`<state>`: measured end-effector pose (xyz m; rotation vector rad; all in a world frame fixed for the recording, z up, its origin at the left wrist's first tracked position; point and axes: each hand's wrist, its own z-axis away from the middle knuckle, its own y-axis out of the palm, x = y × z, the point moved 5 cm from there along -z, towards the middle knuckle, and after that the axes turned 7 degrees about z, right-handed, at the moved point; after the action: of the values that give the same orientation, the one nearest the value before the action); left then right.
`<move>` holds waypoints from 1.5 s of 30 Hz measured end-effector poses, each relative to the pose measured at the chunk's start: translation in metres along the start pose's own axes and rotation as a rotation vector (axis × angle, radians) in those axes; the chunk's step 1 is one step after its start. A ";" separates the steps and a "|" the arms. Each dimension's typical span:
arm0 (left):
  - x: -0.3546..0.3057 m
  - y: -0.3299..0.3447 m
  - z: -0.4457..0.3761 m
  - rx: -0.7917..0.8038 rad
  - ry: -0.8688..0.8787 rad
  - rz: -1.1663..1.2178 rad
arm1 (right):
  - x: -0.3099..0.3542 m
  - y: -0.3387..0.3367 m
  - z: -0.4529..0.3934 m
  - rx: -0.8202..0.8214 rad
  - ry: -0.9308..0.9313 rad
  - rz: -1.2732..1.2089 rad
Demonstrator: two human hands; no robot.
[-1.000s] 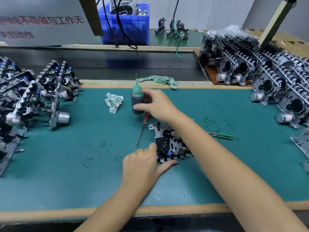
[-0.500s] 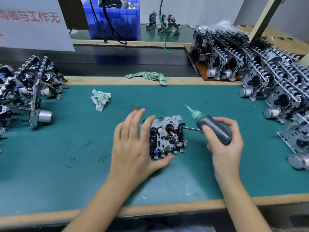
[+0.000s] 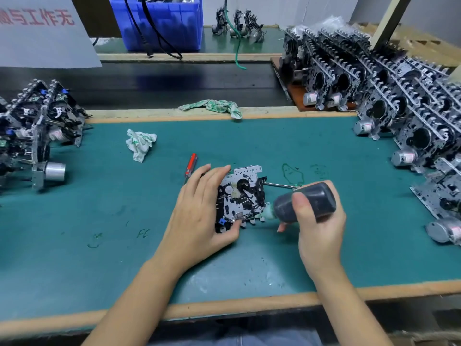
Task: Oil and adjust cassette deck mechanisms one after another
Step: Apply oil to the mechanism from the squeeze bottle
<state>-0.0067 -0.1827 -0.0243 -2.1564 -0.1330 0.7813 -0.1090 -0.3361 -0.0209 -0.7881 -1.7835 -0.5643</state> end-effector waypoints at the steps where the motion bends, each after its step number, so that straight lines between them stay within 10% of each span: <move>1: 0.000 0.000 0.000 0.000 -0.003 0.001 | 0.000 0.000 0.001 0.009 -0.012 0.010; 45: 0.000 0.000 0.002 -0.025 -0.004 0.002 | 0.005 -0.003 0.001 -0.089 0.024 -0.127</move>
<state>-0.0080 -0.1812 -0.0259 -2.1791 -0.1438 0.7884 -0.1124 -0.3363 -0.0167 -0.7291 -1.8047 -0.7382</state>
